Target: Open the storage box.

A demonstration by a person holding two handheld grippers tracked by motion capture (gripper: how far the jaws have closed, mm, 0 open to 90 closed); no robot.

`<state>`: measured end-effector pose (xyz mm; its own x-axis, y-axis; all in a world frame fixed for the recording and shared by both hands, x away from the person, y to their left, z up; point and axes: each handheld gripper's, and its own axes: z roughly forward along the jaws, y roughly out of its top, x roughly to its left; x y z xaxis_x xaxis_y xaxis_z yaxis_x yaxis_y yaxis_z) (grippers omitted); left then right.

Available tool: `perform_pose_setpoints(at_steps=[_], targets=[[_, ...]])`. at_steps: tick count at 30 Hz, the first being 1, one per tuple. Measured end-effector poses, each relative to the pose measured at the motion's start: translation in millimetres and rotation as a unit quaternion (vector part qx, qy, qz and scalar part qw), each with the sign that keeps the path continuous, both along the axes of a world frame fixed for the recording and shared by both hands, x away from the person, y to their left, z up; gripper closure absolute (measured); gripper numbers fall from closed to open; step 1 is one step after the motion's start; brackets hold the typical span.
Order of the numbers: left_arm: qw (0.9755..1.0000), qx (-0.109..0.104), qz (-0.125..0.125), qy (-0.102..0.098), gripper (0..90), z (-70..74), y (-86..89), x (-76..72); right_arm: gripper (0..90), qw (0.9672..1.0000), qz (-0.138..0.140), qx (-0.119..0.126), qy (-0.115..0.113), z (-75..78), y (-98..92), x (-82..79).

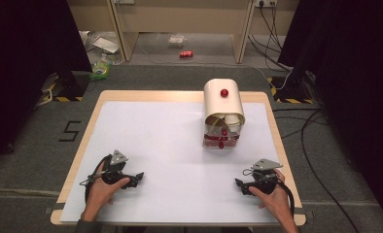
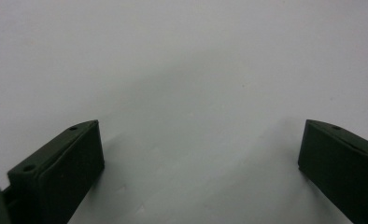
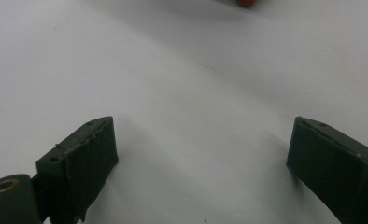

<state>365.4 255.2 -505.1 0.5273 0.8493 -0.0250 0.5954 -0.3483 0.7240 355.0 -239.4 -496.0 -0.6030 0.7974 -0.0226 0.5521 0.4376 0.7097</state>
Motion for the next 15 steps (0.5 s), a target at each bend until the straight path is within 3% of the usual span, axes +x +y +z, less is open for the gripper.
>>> perform_pose_setpoints(at_steps=[4, 7, 15], targets=[[1.0000, 0.000, 0.000, 0.000, 0.0, 0.0, 0.0, 0.1, 10.0, 1.0000, 0.000, 0.000, -0.001, 0.2, 0.2, -0.5], [1.0000, -0.001, 0.001, 0.000, 0.0, 0.0, -0.1, 0.1, 16.2, 0.9999, 0.009, 0.007, -0.004, 1.0, 0.2, -2.0], [1.0000, -0.001, 0.000, 0.000, 0.0, 0.0, -0.1, 0.1, 20.2, 0.9988, 0.033, 0.006, -0.035, 6.6, 12.4, -5.1]])
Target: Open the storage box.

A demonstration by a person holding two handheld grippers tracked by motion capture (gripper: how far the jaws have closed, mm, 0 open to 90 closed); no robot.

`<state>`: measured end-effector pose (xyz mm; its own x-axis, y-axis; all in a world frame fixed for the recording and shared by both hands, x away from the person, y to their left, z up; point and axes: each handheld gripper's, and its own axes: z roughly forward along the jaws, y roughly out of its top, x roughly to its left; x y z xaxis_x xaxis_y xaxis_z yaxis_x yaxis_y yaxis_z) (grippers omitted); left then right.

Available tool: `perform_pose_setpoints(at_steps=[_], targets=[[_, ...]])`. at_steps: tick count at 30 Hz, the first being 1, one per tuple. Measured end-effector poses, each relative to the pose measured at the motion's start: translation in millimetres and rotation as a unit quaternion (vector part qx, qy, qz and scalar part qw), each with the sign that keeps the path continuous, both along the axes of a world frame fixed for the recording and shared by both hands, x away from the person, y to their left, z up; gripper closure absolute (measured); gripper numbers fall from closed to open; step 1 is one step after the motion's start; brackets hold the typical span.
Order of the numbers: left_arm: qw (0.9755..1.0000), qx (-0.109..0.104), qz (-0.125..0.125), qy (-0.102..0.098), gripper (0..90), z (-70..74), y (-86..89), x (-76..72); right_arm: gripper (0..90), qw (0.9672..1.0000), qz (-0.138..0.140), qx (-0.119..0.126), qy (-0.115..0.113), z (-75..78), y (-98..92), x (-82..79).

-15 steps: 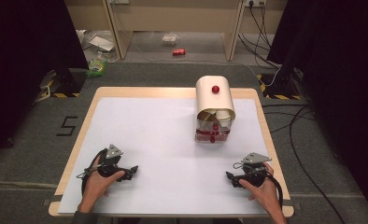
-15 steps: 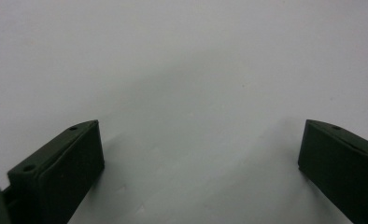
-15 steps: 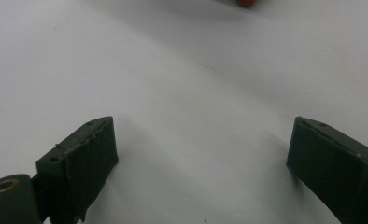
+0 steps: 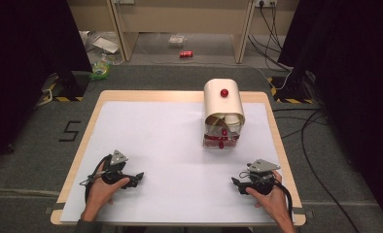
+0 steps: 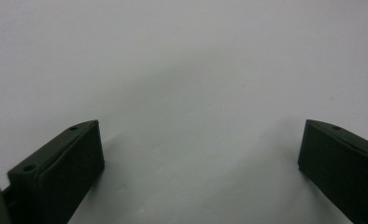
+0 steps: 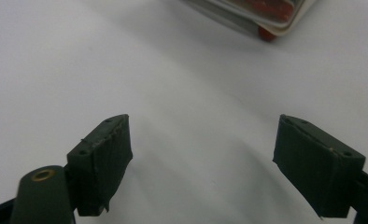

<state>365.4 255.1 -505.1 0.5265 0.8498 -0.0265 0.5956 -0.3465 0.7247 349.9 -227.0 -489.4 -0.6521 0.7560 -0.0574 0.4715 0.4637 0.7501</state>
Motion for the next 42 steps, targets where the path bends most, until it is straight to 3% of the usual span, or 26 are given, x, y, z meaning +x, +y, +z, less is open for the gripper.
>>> perform_pose_setpoints(at_steps=[9, 13, 17, 27, 37, 42], targets=[[1.0000, 0.001, -0.001, 0.000, 0.0, 0.1, 0.1, 0.0, 26.0, 0.9988, 0.020, -0.003, -0.045, 9.7, 9.6, -0.2], [1.0000, 0.000, 0.000, 0.000, 0.0, 0.0, 0.1, 0.0, 30.0, 0.9983, 0.023, 0.004, -0.053, 11.8, 11.9, 1.4], [1.0000, 0.000, 0.000, 0.000, 0.0, 0.0, 0.0, 0.0, 32.9, 0.9964, 0.032, 0.006, -0.078, 15.5, 18.1, 3.5], [1.0000, 0.000, 0.000, 0.000, 0.0, 0.0, 0.0, 0.0, 34.0, 0.9925, 0.043, 0.008, -0.114, 19.9, 27.8, 9.3], [1.0000, 0.000, 0.000, 0.000, 0.0, 0.0, 0.0, 0.0, 33.5, 0.9901, 0.037, 0.019, -0.134, 25.0, 29.8, 15.8], [1.0000, 0.000, 0.000, 0.000, 0.0, 0.0, 0.0, 0.0, 34.4, 0.9864, 0.045, 0.026, -0.156, 32.9, 33.0, 19.0]])
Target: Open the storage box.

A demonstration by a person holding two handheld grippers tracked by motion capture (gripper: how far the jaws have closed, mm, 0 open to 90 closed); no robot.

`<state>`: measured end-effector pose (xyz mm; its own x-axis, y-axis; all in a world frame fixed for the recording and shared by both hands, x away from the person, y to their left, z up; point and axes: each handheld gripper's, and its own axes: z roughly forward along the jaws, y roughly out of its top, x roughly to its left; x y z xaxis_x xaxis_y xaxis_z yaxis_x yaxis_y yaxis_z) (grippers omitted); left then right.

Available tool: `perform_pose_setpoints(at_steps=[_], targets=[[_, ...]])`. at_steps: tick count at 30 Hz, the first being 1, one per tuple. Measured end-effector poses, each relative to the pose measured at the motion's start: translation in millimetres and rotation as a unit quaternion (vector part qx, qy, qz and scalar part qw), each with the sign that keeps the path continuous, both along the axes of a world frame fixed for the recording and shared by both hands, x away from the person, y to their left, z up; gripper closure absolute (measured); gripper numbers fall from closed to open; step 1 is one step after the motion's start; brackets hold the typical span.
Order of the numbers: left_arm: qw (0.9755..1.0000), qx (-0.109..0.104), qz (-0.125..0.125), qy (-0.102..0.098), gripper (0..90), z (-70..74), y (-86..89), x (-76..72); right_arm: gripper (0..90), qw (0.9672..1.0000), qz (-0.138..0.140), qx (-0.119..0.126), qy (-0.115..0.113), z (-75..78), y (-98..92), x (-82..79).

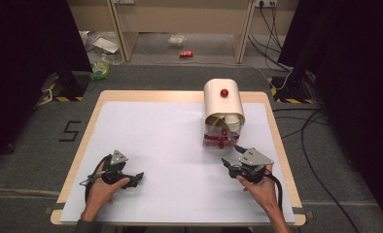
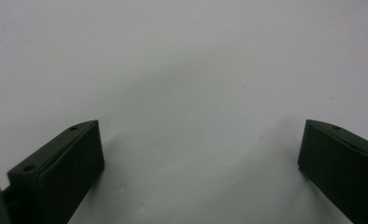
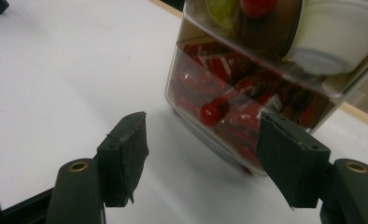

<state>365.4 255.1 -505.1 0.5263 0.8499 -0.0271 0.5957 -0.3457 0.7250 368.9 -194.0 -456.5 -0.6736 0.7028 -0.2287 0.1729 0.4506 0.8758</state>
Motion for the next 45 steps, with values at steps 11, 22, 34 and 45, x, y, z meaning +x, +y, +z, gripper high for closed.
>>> perform_pose_setpoints(at_steps=[11, 22, 34, 45], targets=[[1.0000, 0.000, 0.000, 0.000, 0.0, 0.0, 0.0, 0.0, 36.3, 0.9995, 0.014, -0.016, -0.024, 5.1, 12.3, 10.4], [1.0000, 0.000, 0.000, 0.000, 0.0, 0.0, 0.0, 0.0, 37.3, 0.9981, 0.024, -0.041, -0.040, 6.2, 17.2, 18.4], [1.0000, 0.000, 0.000, 0.000, 0.0, 0.0, 0.0, 0.0, 39.1, 0.9965, 0.029, -0.063, -0.047, 2.2, 22.0, 26.7], [1.0000, 0.000, 0.000, 0.000, 0.0, 0.0, 0.0, 0.0, 38.9, 0.9873, 0.039, -0.127, -0.087, -3.2, 28.8, 27.1]])
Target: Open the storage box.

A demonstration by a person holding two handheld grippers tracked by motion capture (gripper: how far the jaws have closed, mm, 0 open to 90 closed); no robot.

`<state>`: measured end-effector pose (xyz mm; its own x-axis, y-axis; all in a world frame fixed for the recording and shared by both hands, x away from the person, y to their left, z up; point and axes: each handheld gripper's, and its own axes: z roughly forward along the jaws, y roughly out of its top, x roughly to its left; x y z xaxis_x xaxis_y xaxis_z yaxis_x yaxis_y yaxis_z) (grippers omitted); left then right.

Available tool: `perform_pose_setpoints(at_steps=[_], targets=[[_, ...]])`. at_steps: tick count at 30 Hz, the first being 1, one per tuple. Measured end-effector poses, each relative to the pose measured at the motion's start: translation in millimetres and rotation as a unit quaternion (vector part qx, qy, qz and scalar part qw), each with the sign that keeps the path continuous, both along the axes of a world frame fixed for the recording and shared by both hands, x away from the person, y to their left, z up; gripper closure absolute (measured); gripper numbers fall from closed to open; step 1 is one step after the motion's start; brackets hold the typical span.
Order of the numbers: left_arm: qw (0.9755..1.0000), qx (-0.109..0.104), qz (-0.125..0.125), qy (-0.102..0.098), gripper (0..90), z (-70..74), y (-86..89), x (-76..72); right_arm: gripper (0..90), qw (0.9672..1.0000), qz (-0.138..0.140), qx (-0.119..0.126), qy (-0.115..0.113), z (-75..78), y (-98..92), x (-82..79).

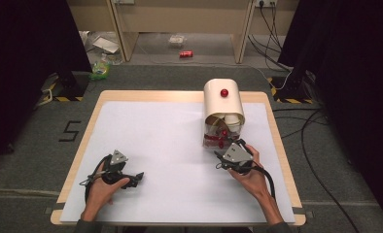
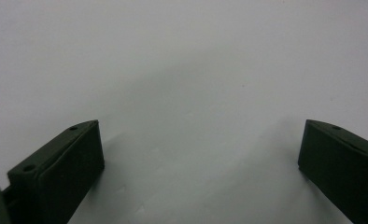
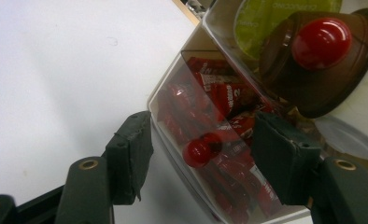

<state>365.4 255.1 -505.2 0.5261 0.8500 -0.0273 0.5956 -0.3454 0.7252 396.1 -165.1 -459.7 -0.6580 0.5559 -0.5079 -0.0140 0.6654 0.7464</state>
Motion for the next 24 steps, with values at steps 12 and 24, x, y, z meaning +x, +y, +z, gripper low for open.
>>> perform_pose_setpoints(at_steps=[12, 24], targets=[[1.0000, 0.000, 0.000, 0.000, 0.0, 0.0, 0.0, 0.0, 37.8, 0.9997, 0.007, -0.021, -0.014, -4.0, 4.8, 1.9], [1.0000, 0.001, -0.001, 0.000, 0.0, 0.0, 0.1, -0.1, 38.9, 0.9997, 0.014, 0.008, 0.015, 0.2, 3.6, -0.2]])
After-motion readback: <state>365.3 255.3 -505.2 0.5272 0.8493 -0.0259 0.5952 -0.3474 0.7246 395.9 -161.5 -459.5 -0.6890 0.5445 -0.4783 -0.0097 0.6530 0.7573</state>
